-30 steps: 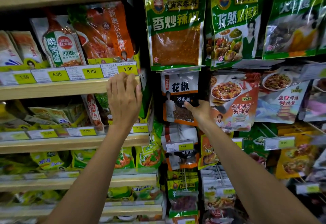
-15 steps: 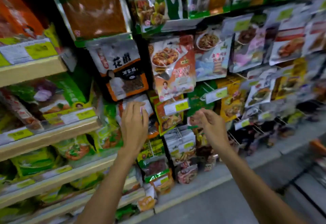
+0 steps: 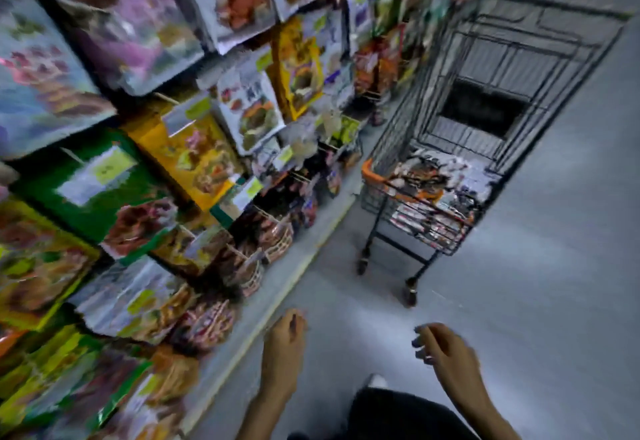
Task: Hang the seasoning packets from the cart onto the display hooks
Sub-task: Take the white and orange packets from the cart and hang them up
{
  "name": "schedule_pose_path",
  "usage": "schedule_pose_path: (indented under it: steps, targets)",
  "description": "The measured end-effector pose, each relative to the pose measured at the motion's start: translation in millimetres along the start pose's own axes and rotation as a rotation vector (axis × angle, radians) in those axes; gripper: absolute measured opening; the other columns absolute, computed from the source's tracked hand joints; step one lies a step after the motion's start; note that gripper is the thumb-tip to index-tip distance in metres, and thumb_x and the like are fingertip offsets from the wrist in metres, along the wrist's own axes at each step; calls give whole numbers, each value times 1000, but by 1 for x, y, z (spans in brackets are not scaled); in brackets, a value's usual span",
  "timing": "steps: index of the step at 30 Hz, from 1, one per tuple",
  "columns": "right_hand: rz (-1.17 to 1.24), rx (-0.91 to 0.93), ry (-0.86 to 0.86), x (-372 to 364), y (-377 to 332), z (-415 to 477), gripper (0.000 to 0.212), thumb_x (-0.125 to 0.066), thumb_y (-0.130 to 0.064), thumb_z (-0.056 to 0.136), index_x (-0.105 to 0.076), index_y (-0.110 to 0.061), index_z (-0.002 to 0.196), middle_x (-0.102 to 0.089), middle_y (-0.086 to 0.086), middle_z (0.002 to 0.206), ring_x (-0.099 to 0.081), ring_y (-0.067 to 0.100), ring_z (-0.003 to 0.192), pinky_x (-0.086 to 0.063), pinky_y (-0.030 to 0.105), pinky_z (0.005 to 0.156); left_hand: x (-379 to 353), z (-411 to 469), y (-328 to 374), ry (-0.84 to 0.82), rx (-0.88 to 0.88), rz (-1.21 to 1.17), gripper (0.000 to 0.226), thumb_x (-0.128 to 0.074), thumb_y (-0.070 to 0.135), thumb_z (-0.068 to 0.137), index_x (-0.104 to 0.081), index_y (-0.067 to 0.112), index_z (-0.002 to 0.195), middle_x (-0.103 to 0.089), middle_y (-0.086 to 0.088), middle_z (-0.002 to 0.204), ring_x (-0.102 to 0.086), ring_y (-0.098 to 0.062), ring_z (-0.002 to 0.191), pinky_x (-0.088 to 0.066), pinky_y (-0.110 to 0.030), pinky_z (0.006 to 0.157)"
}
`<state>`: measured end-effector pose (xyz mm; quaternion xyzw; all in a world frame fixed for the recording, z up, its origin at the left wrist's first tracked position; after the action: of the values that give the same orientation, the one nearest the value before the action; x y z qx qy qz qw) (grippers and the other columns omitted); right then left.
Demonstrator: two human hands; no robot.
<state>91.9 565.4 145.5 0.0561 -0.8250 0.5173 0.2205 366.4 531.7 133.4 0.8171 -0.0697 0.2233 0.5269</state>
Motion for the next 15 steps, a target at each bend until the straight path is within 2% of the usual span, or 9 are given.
schedule_pose_path:
  steps: [2,4,6,8,9,12,15]
  targets:
    - [9,-27,33,26,6,23,19,-53,-10,96,-68,-12,85,-71,2,72,-68,15,65,-54,29,66,-26,17,17,-45,-17,30,24,-46,10,99,-67,12,86,-69,-10,83,-63,-29,76,-51,-38,71]
    - [2,-17,73,49,0,47,19,-52,-12,97,-68,-13,87,-71,2,74,-68,17,67,-54,35,69,-46,36,40,-64,-65,61,24,-44,10,100,-67,4,96,-69,-10,85,-63,-27,80,-51,-37,75]
    - [5,1,117,69,-10,71,19,-52,-14,98,-67,-16,87,-71,0,74,-68,13,65,-55,37,71,-63,53,67,-78,-101,48,24,-43,11,100,-66,8,97,-68,-5,84,-64,-21,81,-48,-28,71]
    - [8,15,152,82,-22,95,19,-52,-16,98,-66,-18,85,-71,-2,73,-66,6,63,-54,34,69,-78,71,95,-77,-143,64,22,-43,13,100,-65,14,95,-67,1,82,-64,-14,76,-43,-12,61]
    - [19,13,166,87,-27,107,19,-52,-16,98,-66,-19,85,-71,-3,73,-66,5,63,-54,33,69,-85,81,106,-75,-160,78,21,-43,13,100,-64,16,96,-67,3,81,-63,-11,75,-42,-9,58]
    - [70,-9,219,97,-37,139,18,-51,-13,97,-66,-17,89,-71,-4,73,-66,4,65,-54,30,69,-110,116,139,-90,-201,117,21,-43,15,100,-63,18,96,-67,5,81,-62,-8,75,-40,-10,56]
    - [124,-41,296,105,-41,174,17,-51,-13,97,-67,-14,93,-71,0,75,-67,7,67,-55,34,70,-140,157,167,-118,-234,134,22,-42,17,101,-63,18,95,-68,4,82,-63,-9,77,-39,-13,57]
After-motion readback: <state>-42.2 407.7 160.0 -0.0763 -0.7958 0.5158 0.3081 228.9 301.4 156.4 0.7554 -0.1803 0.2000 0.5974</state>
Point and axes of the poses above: each hand's wrist, its own z-axis towards the middle knuckle, its own x-axis out of the back of the hand, y = z × x, the point moved 5 cm from there along z, towards the middle knuckle
